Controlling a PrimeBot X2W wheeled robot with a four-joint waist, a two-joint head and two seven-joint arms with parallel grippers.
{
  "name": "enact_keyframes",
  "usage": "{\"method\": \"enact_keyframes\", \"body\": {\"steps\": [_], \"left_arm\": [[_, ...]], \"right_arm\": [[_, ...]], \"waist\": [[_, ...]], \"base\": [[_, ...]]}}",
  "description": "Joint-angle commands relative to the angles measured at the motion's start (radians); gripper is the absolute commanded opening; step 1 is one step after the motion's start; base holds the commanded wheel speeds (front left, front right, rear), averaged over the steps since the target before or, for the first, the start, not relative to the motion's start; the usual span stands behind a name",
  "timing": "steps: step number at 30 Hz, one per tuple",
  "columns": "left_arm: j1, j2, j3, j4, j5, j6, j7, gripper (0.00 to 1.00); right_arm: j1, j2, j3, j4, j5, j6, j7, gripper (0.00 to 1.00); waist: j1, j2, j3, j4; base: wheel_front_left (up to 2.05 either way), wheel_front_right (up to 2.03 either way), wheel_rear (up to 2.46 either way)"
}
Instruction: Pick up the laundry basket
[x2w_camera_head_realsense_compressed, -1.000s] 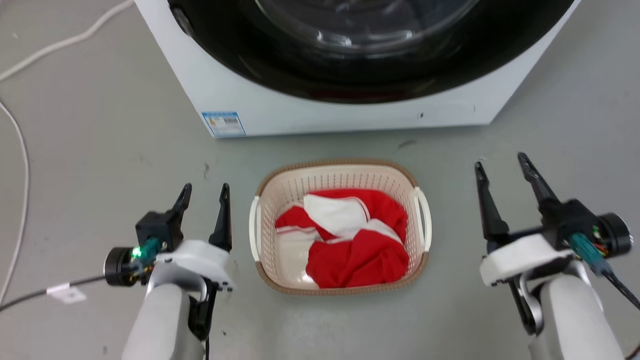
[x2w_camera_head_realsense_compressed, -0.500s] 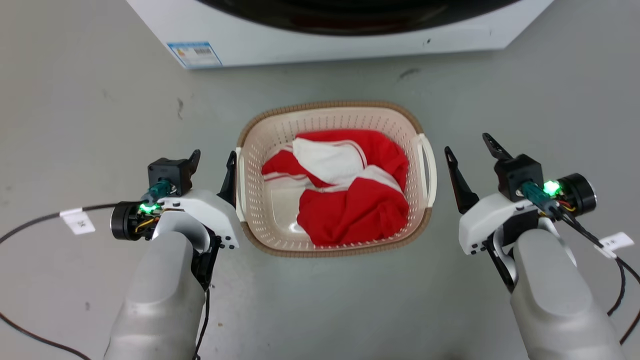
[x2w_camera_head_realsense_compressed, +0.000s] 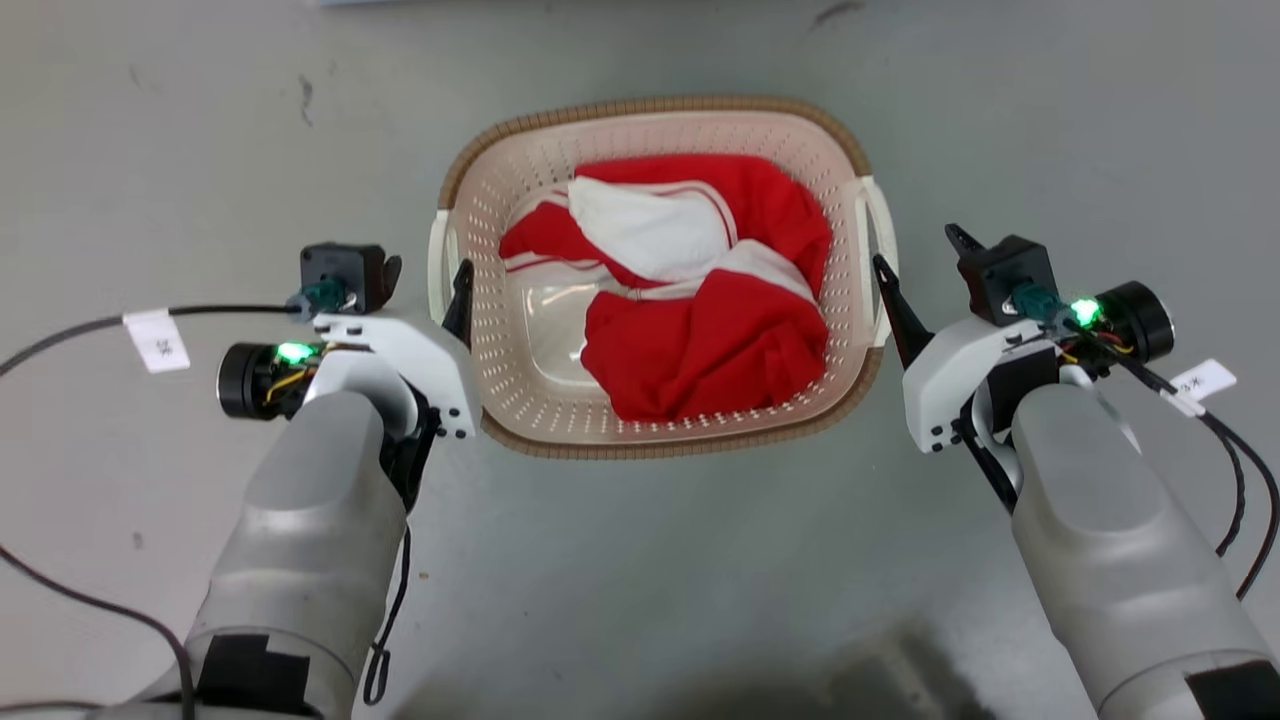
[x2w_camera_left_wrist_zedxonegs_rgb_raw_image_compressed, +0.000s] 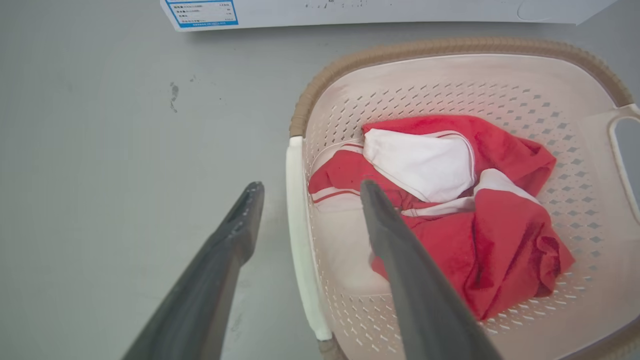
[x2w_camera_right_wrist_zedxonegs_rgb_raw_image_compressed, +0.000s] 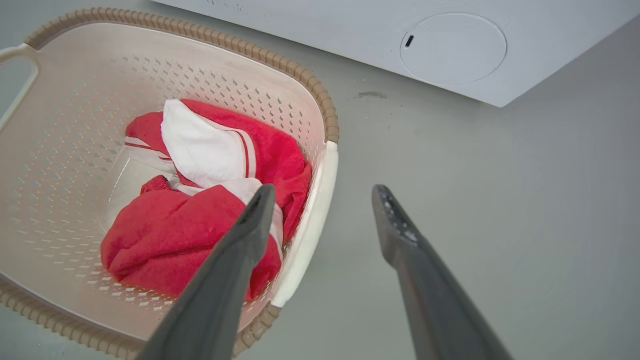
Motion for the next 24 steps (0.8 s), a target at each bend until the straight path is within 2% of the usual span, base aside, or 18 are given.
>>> {"method": "enact_keyframes", "body": {"steps": [1, 12, 22, 23, 24], "left_arm": [[-0.014, 0.0, -0.004, 0.008, -0.006, -0.001, 0.0, 1.0], [-0.09, 0.003, -0.046, 0.059, -0.024, -0.001, 0.024, 1.0], [-0.122, 0.001, -0.084, 0.071, -0.043, -0.001, 0.028, 1.0], [-0.125, 0.001, -0.087, 0.071, -0.042, -0.001, 0.027, 0.62], [-0.127, 0.0, -0.091, 0.072, -0.043, -0.001, 0.028, 0.18]], "right_arm": [[-0.02, -0.001, 0.001, 0.012, -0.004, -0.001, -0.002, 1.0], [-0.122, -0.001, 0.011, 0.158, 0.006, -0.001, -0.002, 1.0], [-0.17, -0.001, 0.017, 0.204, 0.006, -0.001, -0.002, 1.0], [-0.173, -0.001, 0.017, 0.207, 0.008, -0.001, -0.002, 0.74], [-0.176, -0.001, 0.018, 0.208, 0.011, -0.001, -0.002, 0.16]], "waist": [[-0.0002, 0.0, 0.027, 0.003], [-0.0002, 0.0, 0.12, 0.002], [-0.0002, 0.0, 0.166, 0.009], [-0.0002, 0.0, 0.169, 0.01], [-0.0002, 0.0, 0.171, 0.011]], "base": [[0.0, 0.0, 0.0], [0.0, 0.0, 0.0], [0.0, 0.0, 0.0], [0.0, 0.0, 0.0], [0.0, 0.0, 0.0]]}}
